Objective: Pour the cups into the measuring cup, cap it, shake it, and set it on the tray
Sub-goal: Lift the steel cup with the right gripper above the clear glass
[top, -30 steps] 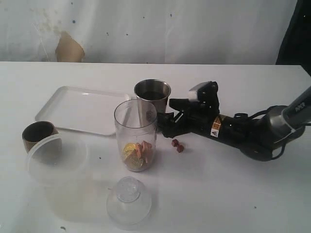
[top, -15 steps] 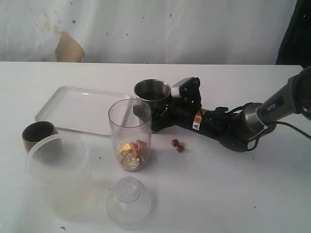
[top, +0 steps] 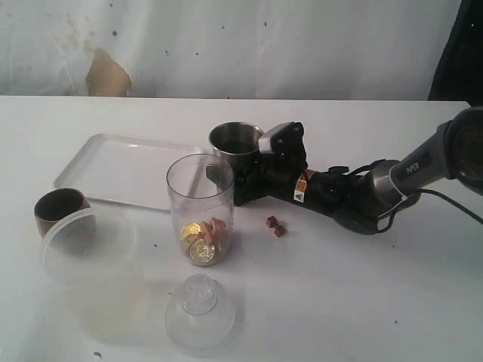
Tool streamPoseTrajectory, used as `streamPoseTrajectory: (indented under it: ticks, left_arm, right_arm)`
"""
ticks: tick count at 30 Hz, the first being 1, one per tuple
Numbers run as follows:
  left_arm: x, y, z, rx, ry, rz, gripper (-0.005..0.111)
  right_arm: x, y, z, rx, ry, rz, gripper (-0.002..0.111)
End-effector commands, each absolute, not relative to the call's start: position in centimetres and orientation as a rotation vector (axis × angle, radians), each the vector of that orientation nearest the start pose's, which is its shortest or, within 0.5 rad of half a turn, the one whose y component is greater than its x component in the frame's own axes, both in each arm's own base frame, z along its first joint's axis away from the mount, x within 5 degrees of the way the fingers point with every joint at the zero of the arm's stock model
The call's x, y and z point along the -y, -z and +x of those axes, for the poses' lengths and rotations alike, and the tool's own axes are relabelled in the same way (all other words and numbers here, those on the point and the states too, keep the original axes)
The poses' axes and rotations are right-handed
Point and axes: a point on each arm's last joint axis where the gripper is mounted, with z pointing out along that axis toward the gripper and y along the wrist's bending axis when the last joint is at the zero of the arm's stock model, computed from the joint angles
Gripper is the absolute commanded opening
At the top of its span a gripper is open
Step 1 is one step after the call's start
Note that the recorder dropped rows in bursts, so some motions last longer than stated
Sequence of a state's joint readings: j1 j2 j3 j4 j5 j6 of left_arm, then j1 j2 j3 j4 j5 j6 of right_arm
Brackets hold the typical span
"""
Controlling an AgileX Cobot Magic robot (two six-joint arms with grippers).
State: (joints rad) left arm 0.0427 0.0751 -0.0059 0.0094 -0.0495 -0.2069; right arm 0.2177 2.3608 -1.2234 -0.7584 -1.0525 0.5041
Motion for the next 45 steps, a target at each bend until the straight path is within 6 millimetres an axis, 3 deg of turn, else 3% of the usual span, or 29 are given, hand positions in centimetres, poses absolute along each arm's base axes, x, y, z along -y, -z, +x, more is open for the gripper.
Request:
streamPoseTrajectory:
  ticks: [1, 10, 15, 23, 28, 37, 45]
  left_arm:
    - [-0.3, -21.5, 6.2, -1.484, 0.12, -0.177, 0.0]
    - [-0.3, -21.5, 6.2, -1.484, 0.12, -0.177, 0.0]
    - [-0.3, -21.5, 6.2, -1.484, 0.12, -0.177, 0.0]
    - [-0.3, -21.5, 6.2, -1.484, 0.12, -0.177, 0.0]
    - [-0.3, -21.5, 6.2, -1.484, 0.12, -0.177, 0.0]
    - [-0.3, -21.5, 6.2, -1.484, 0.12, -0.177, 0.0]
    - [-0.3, -21.5, 6.2, -1.484, 0.12, -0.177, 0.0]
  right_arm:
    - [-14.1, -9.5, 42.2, -1.611, -0.732, -0.612, 0.0]
    - [-12.5, -14.1, 41.4, -1.696, -0.559, -0.705, 0.0]
    - [-12.2, -17.8, 39.9, -1.656, -0.53, -0.739, 0.0]
    - [-11.1, -21.5, 37.2, -1.699, -0.355, -0.811, 0.0]
    - [-10.7, -23.1, 35.4, -1.741, -0.255, -0.837, 0.0]
    - [-12.4, -25.3, 32.1, -1.758, -0.139, -0.904, 0.0]
    - [-14.3, -25.0, 30.7, -1.812, 0.013, -1.017, 0.0]
